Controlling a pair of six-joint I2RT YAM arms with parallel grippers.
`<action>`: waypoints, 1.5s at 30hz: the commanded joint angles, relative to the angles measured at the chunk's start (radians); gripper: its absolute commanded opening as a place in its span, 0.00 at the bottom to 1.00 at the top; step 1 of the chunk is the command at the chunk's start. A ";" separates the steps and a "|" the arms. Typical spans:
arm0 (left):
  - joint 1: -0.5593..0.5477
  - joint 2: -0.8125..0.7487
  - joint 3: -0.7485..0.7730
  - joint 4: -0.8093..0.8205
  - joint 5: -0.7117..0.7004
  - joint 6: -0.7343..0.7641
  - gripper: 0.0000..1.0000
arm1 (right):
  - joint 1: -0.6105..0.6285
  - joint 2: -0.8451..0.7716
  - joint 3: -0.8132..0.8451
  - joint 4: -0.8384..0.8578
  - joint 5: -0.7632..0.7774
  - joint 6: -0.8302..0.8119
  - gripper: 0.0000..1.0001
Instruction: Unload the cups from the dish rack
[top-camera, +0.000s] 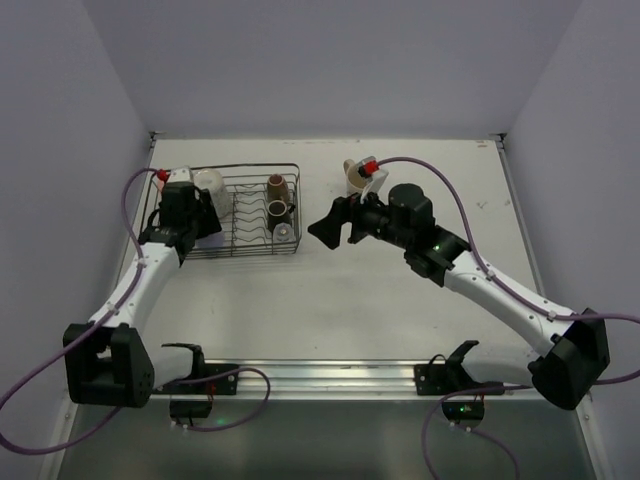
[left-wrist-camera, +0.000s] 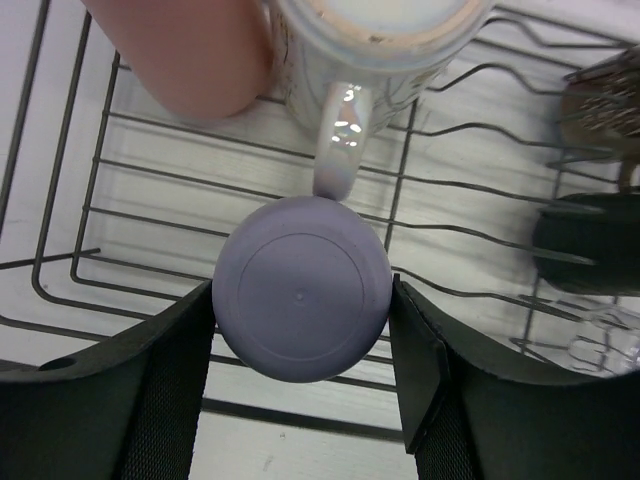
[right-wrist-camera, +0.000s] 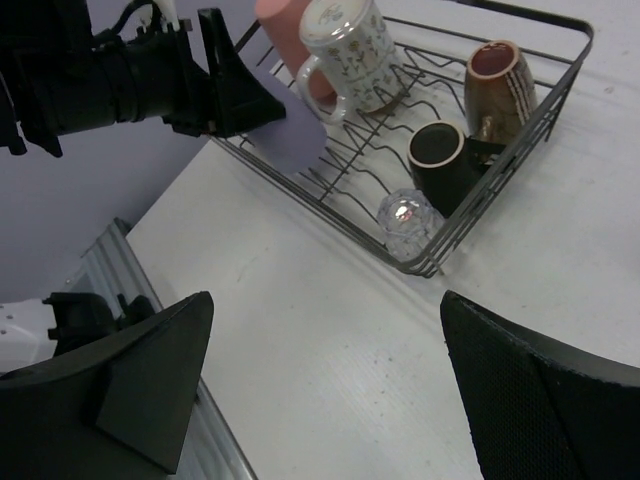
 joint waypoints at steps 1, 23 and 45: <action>-0.002 -0.169 0.005 0.037 0.076 0.003 0.28 | 0.010 -0.037 -0.038 0.154 -0.062 0.089 0.98; -0.008 -0.519 -0.234 0.697 0.897 -0.569 0.21 | 0.033 0.130 -0.200 0.803 -0.223 0.523 0.90; -0.162 -0.467 -0.313 0.832 0.910 -0.585 0.51 | 0.030 0.187 -0.202 1.034 -0.222 0.606 0.04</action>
